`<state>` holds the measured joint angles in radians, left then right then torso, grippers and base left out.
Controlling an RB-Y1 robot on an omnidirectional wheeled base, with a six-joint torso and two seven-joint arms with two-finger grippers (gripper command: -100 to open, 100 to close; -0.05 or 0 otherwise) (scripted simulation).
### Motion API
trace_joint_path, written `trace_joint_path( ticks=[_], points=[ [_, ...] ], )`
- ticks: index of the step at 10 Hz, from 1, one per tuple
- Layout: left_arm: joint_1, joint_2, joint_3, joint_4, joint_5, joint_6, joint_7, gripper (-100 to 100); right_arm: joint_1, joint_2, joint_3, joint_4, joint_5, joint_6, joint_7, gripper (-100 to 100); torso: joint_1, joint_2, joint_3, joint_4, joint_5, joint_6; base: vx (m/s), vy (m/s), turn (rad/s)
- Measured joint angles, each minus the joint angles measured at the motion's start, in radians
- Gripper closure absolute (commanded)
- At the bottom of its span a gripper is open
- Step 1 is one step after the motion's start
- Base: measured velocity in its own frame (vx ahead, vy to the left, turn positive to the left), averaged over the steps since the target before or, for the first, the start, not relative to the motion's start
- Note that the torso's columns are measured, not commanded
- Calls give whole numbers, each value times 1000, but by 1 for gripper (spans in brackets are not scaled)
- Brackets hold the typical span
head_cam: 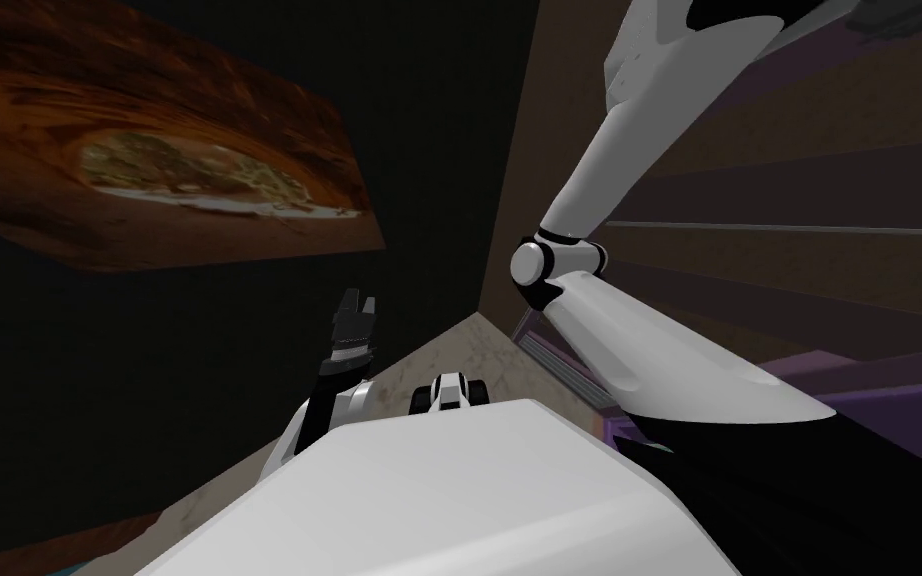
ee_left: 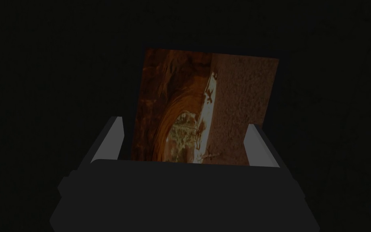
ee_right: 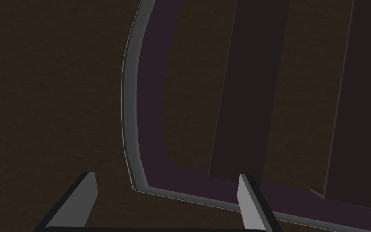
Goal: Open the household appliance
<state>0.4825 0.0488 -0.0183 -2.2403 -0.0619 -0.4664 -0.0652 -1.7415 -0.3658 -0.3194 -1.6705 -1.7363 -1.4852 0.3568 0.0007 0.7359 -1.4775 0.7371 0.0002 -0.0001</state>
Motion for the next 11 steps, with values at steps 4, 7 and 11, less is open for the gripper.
trace_joint_path(
  ticks=[4,7,11],
  points=[
    [0,0,0,0,0,0,0,0,-103,-48,-37,80,1,25,41,-100,-2,7,5,3,-1,0,113,3,15],
    [0,0,0,0,0,0,0,0,-185,-86,-64,137,4,47,80,-100,1,0,0,0,0,0,128,19,15],
    [0,0,0,0,0,0,0,0,-279,-126,-91,216,14,73,113,-100,-2,3,2,1,-1,0,104,7,15]
  ],
)
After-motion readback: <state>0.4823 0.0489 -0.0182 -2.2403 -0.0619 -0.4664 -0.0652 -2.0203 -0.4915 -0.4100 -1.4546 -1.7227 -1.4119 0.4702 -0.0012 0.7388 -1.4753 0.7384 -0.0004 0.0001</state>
